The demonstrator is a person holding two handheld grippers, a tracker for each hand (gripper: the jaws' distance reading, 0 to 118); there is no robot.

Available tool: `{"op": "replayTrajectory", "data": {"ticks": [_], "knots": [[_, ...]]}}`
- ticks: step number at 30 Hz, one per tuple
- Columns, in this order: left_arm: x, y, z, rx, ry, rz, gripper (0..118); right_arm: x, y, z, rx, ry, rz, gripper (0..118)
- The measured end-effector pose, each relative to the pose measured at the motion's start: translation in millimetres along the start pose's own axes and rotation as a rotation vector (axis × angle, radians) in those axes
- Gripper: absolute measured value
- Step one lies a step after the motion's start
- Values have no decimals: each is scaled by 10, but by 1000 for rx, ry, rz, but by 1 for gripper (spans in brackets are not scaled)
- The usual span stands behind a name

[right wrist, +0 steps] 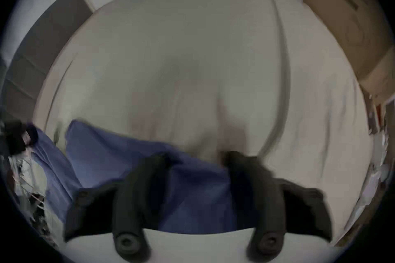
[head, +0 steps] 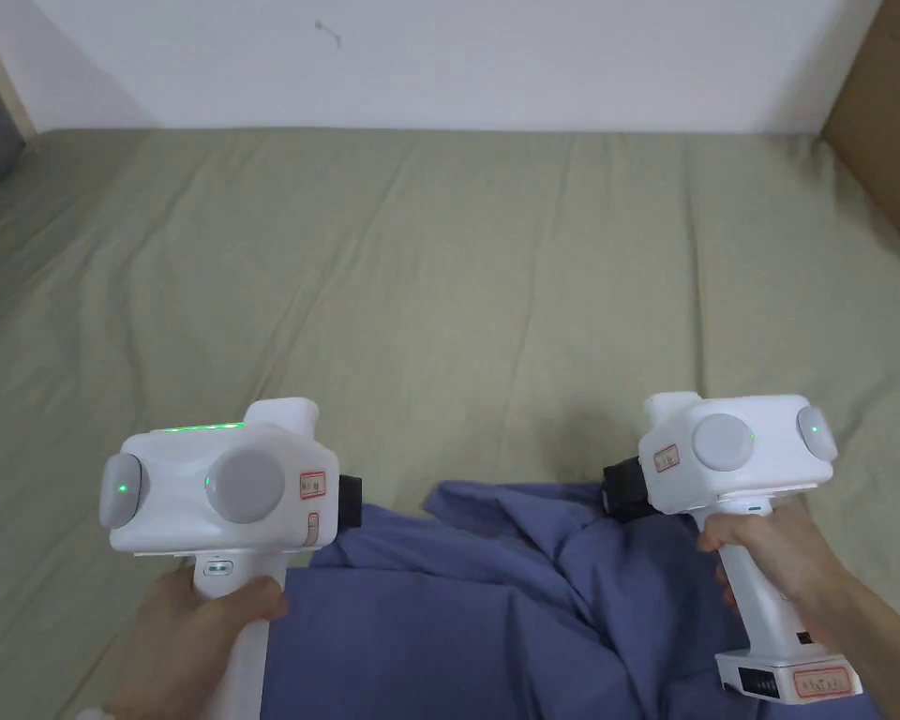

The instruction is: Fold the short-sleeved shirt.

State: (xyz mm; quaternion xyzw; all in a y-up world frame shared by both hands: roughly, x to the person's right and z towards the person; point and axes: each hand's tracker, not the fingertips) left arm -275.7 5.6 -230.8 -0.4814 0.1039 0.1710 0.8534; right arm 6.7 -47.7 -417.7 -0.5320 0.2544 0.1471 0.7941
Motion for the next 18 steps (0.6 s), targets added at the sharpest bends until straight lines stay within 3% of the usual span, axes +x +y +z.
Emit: {"op": "replayTrajectory", "data": {"ticks": [2,5,10,18], "knots": [[-7,6,9,-3,3,-7,7,-127,-29,19,22,-100,83,6],[-41,16,91,2,-5,10,7,-158,-19,50,14,-95,62,6],[-27,37,396,45,13,-26,7,121,62,465,84,-10,-116,5],[-82,403,1249,251,102,-75,7,740,178,1932,341,-77,-241,5]]}}
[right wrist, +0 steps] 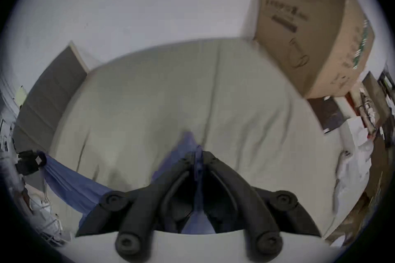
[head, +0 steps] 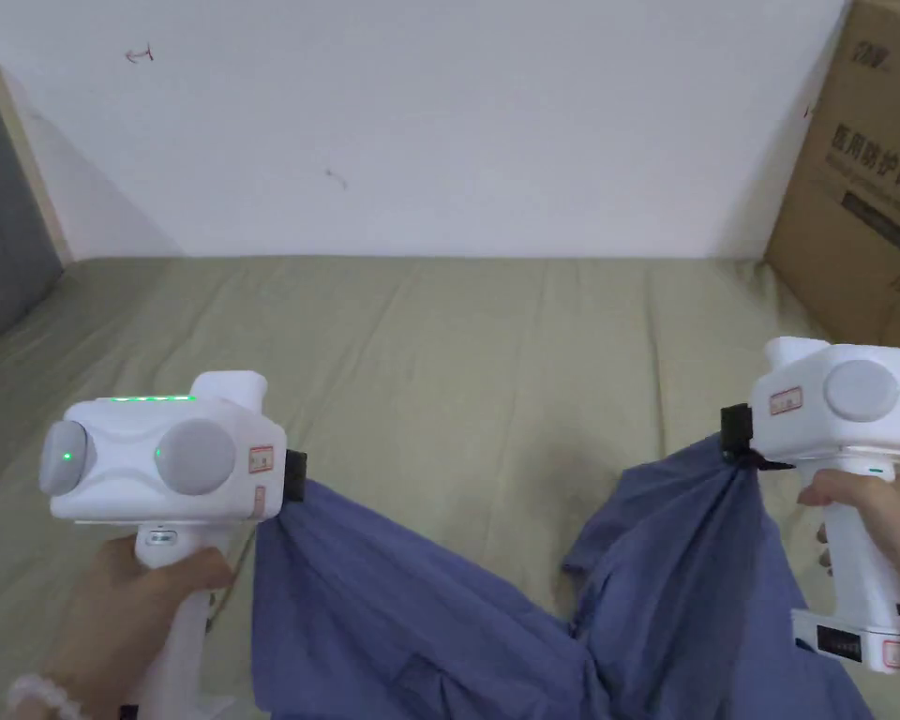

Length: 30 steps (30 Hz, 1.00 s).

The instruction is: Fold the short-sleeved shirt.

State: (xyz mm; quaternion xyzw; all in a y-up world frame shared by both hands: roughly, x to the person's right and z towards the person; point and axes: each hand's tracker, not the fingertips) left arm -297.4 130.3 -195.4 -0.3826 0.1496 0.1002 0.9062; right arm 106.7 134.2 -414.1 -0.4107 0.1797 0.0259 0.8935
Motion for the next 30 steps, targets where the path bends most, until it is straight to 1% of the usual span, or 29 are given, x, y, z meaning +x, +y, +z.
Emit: {"op": "replayTrajectory", "data": {"ticks": [2,5,7,10,12,13,14,15,17,19,21,22,24,25,28,29,30], "knots": [[-83,180,205,44,-3,9,7,182,191,346,57,-32,-8,5],[-131,456,573,129,57,-26,7,445,427,872,153,-50,-59,5],[-152,605,789,190,94,-56,7,598,566,1177,212,-48,-110,5],[-212,831,1095,263,90,-18,7,816,785,1557,286,-29,-186,5],[-235,1003,1297,306,89,0,7,875,912,1793,342,-15,-196,5],[-234,1091,1389,350,96,7,7,876,983,1892,356,-16,-200,5],[-223,1178,1463,370,105,-6,7,865,1045,1979,370,1,-194,5],[-207,1278,1534,391,116,-34,7,867,1145,2051,388,30,-207,5],[-166,1505,1658,428,149,-27,7,790,1363,2181,424,19,-198,5],[-146,1712,1767,484,153,-19,7,671,1595,2268,465,-7,-159,5],[-178,1998,1776,513,158,-26,7,601,1863,2329,490,4,-158,5],[-187,2118,1801,545,177,2,7,554,2001,2349,521,8,-170,5],[-229,2384,1776,553,176,3,7,474,2254,2386,562,-2,-165,5],[-247,2522,1764,556,184,18,7,449,2389,2395,583,6,-177,5],[-309,2941,1697,589,206,4,7,381,2851,2377,608,35,-210,5],[-319,3088,1681,607,226,-8,7,322,3006,2368,617,26,-194,5],[-326,3215,1665,625,240,14,7,279,3126,2357,635,21,-194,5]]}}
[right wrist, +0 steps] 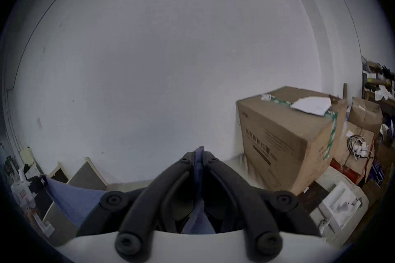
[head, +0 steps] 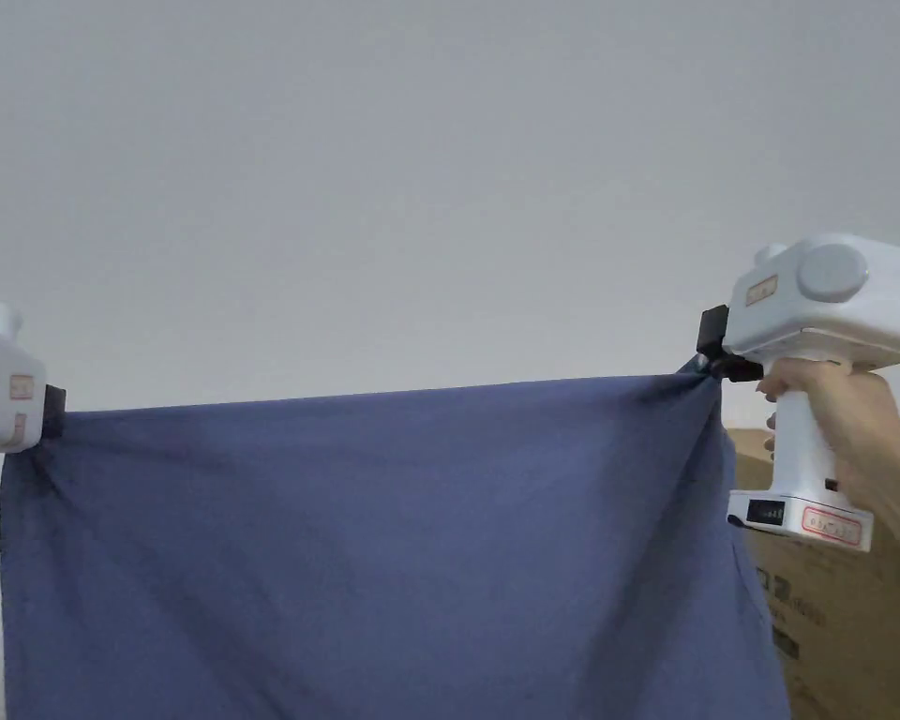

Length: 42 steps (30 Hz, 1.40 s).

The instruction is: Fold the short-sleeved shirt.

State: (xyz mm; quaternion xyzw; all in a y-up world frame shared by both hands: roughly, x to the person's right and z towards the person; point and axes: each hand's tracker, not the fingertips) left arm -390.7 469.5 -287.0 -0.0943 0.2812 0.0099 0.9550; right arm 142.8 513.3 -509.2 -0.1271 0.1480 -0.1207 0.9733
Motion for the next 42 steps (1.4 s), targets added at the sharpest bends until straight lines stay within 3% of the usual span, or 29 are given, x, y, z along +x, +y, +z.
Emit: {"op": "replayTrajectory", "data": {"ticks": [8,12,15,24,27,32,35,42], "knots": [[23,447,-598,60,15,23,7,-209,411,-397,38,38,-73,5],[62,283,-687,87,9,32,7,-227,258,-472,48,4,3,5],[148,-10,-875,34,26,-2,7,-147,58,-647,6,1,-12,5],[467,-1693,-1637,-256,23,-72,7,225,-1322,-1573,-273,-108,27,5],[592,-2343,-1754,-335,15,-39,7,412,-1955,-1899,-392,-162,53,5],[726,-3403,-2004,-559,9,-64,7,825,-2995,-2259,-613,-241,-9,5],[724,-3856,-2035,-635,13,-115,7,1014,-3463,-2254,-689,-252,-17,5],[438,-4168,-1528,-646,4,-35,7,1167,-3989,-1589,-742,-243,-36,5]]}}
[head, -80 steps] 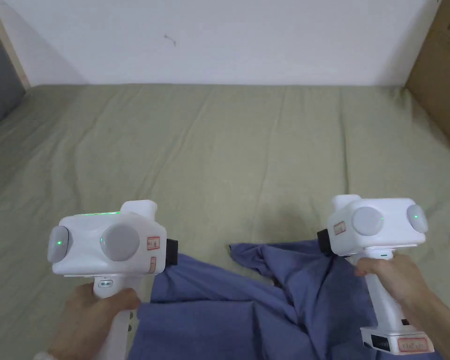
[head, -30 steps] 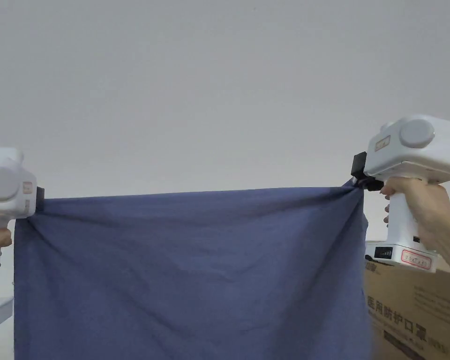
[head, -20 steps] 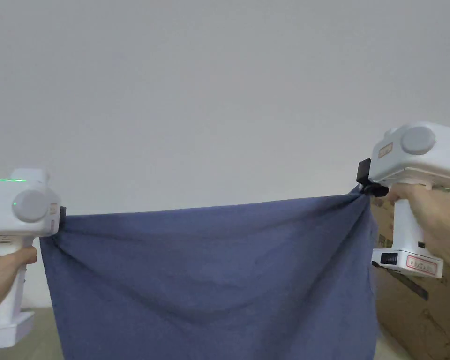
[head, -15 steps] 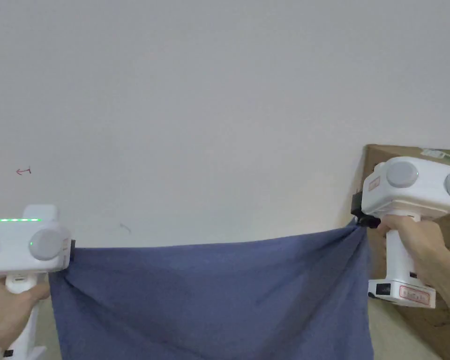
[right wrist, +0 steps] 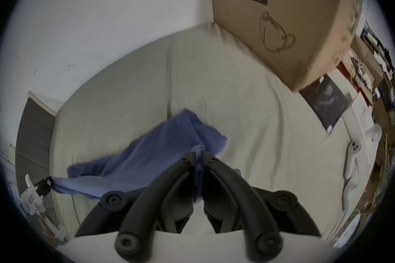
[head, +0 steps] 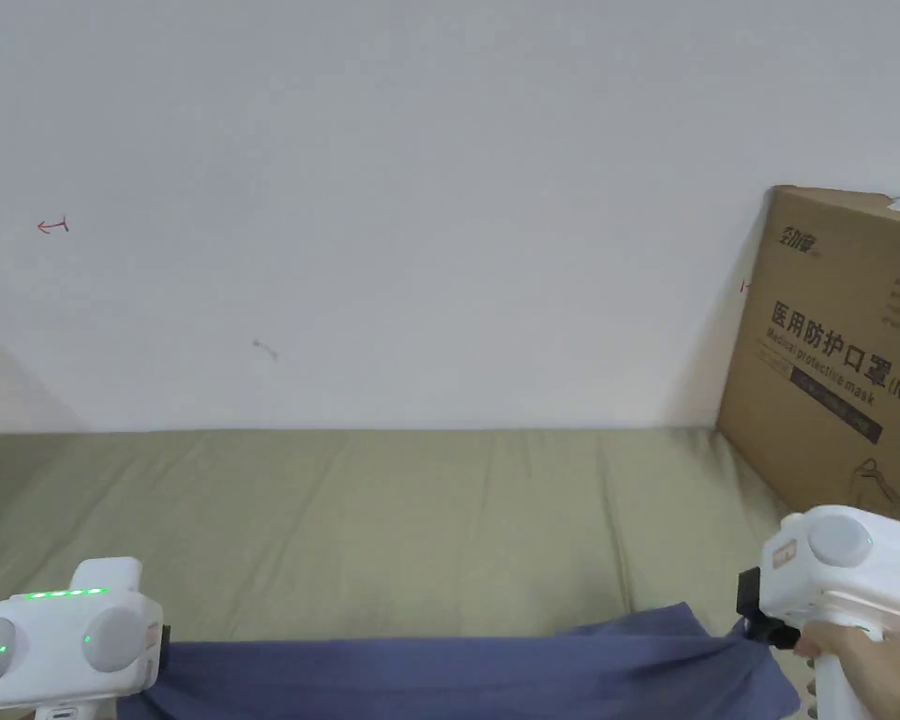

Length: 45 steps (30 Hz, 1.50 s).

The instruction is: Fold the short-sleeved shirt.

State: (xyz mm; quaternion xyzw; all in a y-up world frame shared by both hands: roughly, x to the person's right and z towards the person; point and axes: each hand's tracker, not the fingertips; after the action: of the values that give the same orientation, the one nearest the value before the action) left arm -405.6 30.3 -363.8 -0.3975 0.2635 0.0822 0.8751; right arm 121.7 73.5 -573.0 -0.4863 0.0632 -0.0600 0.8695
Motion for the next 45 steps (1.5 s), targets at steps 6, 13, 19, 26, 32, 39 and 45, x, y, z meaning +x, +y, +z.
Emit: {"op": "replayTrajectory", "data": {"ticks": [6,13,19,26,32,39,45], "knots": [[-237,-711,589,3,-20,18,7,293,-781,581,-26,31,-31,5],[-622,-1778,1435,-12,-48,67,7,883,-1736,1140,-57,61,-66,5],[-724,-2709,2045,-35,-44,8,7,1072,-2796,1590,-56,-16,77,5],[-806,-3327,2408,-53,-28,-80,7,1270,-3570,1791,-83,-32,111,5],[-821,-3464,2472,-62,-36,-106,7,1377,-3771,1768,-100,-22,90,5],[-854,-3494,2407,-104,-19,-125,78,1398,-3810,1777,-76,-62,120,52],[-931,-3499,2628,-95,-100,-65,92,1468,-3895,1901,-51,-118,194,76]]}}
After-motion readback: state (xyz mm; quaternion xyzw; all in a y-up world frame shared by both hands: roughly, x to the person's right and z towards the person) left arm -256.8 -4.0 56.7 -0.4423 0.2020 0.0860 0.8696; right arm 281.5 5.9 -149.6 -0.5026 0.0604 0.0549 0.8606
